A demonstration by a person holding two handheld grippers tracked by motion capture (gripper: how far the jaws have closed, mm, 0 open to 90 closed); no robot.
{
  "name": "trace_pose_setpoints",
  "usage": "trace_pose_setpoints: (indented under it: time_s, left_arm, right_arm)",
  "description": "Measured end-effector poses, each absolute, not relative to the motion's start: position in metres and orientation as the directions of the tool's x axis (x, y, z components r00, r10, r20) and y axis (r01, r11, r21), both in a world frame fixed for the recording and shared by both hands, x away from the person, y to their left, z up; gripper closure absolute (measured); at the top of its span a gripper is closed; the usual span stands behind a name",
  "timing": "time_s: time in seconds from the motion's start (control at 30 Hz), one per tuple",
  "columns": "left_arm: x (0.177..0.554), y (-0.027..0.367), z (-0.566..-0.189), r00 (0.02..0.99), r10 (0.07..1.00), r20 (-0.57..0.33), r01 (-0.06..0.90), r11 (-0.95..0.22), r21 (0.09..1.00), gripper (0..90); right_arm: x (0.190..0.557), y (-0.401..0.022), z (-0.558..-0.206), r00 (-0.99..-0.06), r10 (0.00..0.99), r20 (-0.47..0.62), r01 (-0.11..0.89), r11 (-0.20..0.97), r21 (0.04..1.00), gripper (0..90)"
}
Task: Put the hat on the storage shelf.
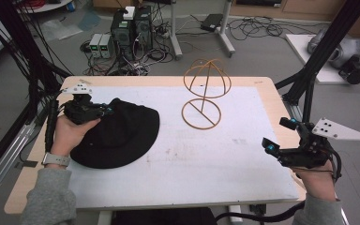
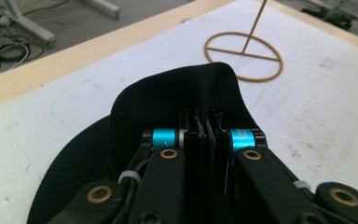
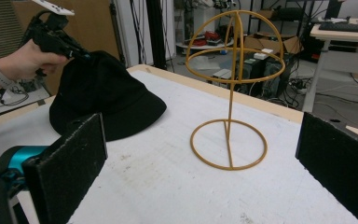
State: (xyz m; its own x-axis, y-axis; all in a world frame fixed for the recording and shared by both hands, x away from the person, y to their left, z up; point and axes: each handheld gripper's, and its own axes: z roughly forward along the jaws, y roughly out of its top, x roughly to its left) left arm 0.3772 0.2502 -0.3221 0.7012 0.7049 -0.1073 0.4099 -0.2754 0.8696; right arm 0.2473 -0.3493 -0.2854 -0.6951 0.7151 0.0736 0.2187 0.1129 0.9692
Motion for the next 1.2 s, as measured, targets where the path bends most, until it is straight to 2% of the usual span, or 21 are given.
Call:
trace_pose_setpoints:
  time_s: [0.43, 0.83, 1.2]
  left_arm:
    - [0.354, 0.261, -0.284, 0.719, 0.685, -0.12, 0.356, -0.214, 0.91, 88.1]
    - [0.334, 0.254, -0.226, 0.728, 0.682, -0.072, 0.31, -0.234, 0.921, 88.0]
    - [0.324, 0.255, -0.198, 0.742, 0.669, -0.045, 0.262, -0.228, 0.938, 87.8]
  right_arm:
    - [0.25, -0.347, -0.287, -0.697, 0.714, 0.072, 0.227, 0.125, 0.966, 1.0]
    - [0.25, -0.349, -0.286, -0.696, 0.715, 0.069, 0.218, 0.118, 0.969, 1.0]
    - [0.253, -0.348, -0.286, -0.7, 0.711, 0.074, 0.219, 0.115, 0.969, 1.0]
